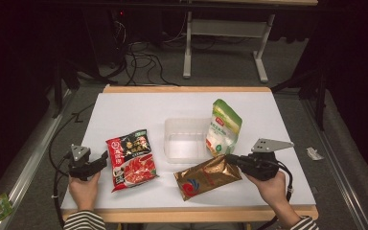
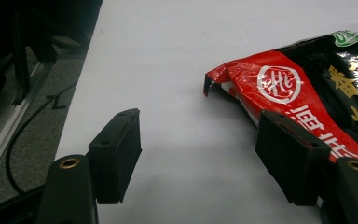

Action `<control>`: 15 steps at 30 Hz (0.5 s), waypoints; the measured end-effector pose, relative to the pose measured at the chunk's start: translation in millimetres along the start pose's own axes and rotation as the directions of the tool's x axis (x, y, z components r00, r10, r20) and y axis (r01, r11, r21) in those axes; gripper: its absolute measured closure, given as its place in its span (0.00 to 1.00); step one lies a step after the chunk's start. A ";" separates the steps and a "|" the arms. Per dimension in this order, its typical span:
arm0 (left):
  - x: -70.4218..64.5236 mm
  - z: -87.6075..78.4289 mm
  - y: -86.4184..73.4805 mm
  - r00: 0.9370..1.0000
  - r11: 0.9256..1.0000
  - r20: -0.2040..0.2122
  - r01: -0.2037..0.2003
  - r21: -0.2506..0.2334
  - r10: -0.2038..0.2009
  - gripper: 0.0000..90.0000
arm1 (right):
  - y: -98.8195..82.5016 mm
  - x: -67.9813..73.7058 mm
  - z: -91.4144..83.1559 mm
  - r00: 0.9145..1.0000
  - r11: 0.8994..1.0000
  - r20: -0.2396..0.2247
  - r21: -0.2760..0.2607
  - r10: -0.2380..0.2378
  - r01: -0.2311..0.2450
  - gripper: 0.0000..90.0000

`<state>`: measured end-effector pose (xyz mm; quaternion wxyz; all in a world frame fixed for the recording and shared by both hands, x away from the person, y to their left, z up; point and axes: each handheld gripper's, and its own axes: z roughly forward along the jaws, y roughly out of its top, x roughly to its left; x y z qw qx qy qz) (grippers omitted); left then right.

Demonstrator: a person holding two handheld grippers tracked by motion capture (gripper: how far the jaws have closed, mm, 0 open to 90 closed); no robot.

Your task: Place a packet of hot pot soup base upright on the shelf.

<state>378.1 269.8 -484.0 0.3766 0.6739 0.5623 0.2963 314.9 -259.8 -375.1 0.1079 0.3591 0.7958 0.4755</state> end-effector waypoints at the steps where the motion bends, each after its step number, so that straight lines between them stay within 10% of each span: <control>1: 0.1 0.0 0.0 1.000 1.000 0.000 0.000 0.000 0.000 0.35 | 2.4 0.3 -1.7 1.000 1.000 -0.006 -0.001 -0.002 0.002 1.00; 15: -0.3 -0.2 -0.1 1.000 1.000 0.000 -0.004 -0.002 0.004 0.35 | 25.8 -2.7 -26.4 0.992 0.997 -0.121 -0.064 0.034 -0.042 1.00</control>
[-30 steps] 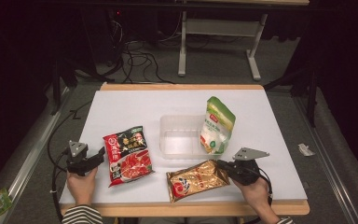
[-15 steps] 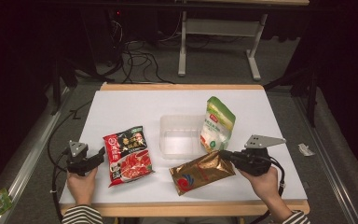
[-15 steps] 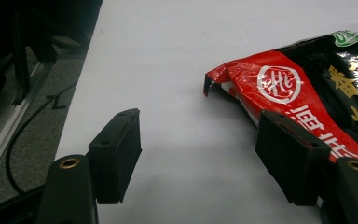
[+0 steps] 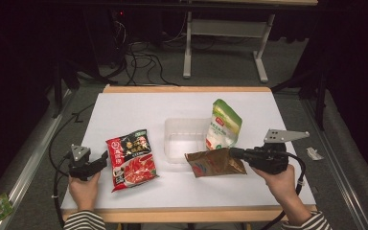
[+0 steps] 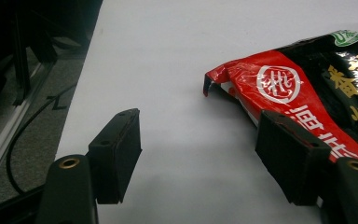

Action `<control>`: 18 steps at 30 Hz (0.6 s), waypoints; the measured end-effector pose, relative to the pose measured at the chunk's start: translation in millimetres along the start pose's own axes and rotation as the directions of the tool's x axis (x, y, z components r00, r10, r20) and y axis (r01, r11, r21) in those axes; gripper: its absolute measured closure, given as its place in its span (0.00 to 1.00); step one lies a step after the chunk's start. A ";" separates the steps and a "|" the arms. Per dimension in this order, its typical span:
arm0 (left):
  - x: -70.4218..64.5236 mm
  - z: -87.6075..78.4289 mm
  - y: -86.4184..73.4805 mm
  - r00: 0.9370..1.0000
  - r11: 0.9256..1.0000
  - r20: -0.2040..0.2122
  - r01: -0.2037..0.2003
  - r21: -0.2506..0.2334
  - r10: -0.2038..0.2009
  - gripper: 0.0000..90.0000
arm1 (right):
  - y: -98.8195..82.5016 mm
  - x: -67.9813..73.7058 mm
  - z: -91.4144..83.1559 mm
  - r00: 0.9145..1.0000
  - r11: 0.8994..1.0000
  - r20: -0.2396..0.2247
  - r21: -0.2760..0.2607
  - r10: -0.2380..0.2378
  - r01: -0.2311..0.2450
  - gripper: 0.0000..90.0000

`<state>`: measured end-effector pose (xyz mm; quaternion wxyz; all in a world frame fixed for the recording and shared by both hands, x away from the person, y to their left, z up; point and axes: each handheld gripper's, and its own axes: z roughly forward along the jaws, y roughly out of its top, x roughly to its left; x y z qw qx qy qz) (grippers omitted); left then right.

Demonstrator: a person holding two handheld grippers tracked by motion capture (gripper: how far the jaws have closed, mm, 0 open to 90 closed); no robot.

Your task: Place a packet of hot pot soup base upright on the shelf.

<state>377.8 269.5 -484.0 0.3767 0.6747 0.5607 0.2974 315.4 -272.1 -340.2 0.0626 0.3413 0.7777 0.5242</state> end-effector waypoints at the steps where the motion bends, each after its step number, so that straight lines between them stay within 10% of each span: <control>1: 0.0 0.0 0.0 1.000 1.000 0.000 0.000 0.000 0.000 0.35 | 1.2 0.0 -1.3 1.000 1.000 -0.003 -0.005 0.000 0.000 1.00; 18: 0.1 -0.1 0.0 1.000 1.000 0.000 0.001 -0.001 -0.001 0.35 | 31.1 1.3 -25.2 1.000 0.996 -0.020 -0.092 -0.008 0.006 1.00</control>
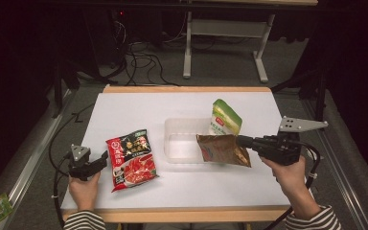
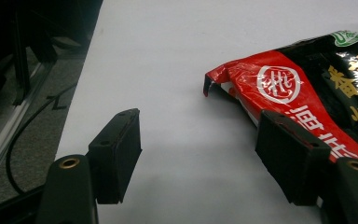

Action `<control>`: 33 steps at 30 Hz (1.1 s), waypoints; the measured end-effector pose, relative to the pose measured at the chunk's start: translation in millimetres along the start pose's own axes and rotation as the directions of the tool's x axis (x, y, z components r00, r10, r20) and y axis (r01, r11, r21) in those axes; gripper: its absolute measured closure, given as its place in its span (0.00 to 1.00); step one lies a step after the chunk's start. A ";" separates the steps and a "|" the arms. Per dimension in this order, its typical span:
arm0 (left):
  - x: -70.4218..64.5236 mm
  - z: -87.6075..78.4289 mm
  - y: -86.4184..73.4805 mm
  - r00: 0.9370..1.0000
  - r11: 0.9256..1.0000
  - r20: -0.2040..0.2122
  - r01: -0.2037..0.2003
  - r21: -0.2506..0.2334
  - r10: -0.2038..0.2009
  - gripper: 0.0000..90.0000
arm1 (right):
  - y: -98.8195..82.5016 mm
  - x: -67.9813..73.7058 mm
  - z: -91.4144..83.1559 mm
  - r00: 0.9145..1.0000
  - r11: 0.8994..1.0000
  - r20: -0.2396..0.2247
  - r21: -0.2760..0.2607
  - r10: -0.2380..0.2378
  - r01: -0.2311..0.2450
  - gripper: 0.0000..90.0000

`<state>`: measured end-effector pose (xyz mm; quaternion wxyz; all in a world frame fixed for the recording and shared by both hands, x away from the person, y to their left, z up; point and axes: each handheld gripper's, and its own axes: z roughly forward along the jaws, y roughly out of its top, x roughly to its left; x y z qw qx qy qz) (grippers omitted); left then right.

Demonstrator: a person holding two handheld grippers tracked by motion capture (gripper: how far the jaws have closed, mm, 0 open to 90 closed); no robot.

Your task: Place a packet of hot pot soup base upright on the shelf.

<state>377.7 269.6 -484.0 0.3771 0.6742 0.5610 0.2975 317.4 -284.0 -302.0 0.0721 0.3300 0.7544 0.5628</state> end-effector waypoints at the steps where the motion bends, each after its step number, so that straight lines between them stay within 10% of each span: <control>1: -0.1 -0.1 0.0 1.000 1.000 -0.001 -0.001 0.000 0.001 0.35 | 1.0 -0.5 0.0 1.000 1.000 -0.001 -0.004 0.000 0.000 1.00; 33: 0.4 -0.3 -0.2 1.000 1.000 0.003 0.005 -0.006 -0.005 0.35 | 27.3 -24.9 37.1 0.989 0.993 0.086 0.018 0.118 -0.120 1.00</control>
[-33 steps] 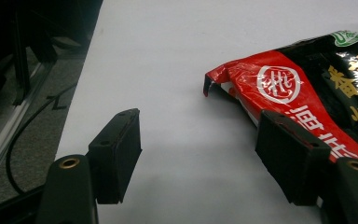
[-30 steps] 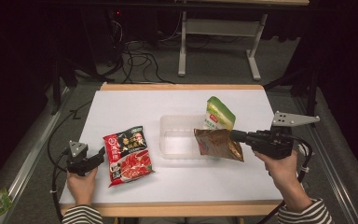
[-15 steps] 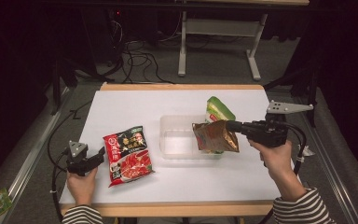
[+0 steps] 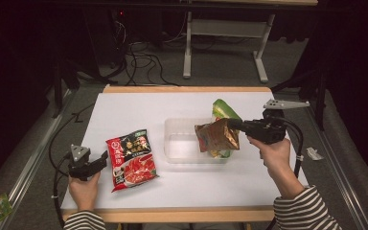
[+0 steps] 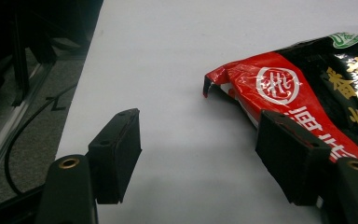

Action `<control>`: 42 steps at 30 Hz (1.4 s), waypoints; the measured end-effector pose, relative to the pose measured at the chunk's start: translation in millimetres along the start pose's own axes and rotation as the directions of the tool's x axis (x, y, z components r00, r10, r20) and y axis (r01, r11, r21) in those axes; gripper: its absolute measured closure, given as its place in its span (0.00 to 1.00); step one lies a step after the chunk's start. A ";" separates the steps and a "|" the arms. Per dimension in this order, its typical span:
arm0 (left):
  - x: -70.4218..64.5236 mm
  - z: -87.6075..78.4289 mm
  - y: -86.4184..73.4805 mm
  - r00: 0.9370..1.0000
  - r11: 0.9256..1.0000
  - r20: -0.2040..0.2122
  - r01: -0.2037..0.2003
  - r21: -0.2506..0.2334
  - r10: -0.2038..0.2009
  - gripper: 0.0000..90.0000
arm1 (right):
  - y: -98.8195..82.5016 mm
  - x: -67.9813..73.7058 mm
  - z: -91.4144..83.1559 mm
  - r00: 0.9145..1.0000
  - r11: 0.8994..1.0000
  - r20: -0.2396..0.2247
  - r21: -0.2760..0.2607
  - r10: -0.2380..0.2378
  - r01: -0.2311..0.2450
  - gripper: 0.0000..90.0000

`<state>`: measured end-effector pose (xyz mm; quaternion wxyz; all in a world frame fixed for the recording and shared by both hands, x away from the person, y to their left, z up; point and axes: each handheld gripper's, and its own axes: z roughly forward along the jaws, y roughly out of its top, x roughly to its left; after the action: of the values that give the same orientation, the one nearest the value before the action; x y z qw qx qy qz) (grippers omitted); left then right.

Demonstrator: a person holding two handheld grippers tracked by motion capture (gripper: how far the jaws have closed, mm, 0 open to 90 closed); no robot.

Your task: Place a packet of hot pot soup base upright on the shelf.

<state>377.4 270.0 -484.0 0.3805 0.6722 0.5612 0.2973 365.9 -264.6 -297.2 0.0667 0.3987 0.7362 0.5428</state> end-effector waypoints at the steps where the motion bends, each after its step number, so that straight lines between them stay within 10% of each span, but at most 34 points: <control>1: 0.0 0.0 0.0 1.000 1.000 0.000 0.000 0.000 0.000 0.35 | 0.1 -0.5 1.0 1.000 1.000 0.007 0.000 0.000 0.000 1.00; 23: 0.1 -0.4 -0.1 1.000 1.000 0.002 0.000 -0.002 0.000 0.35 | 7.5 -9.2 31.7 0.991 1.000 0.133 0.029 -0.012 0.008 1.00; 42: -0.2 0.0 0.1 1.000 1.000 -0.002 -0.005 0.004 0.005 0.35 | 14.4 -20.5 46.3 0.958 0.994 0.269 0.054 -0.103 0.091 1.00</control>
<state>377.4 269.8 -483.9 0.3781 0.6740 0.5603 0.2978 411.7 -242.2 -310.4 0.1853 0.4340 0.7498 0.4639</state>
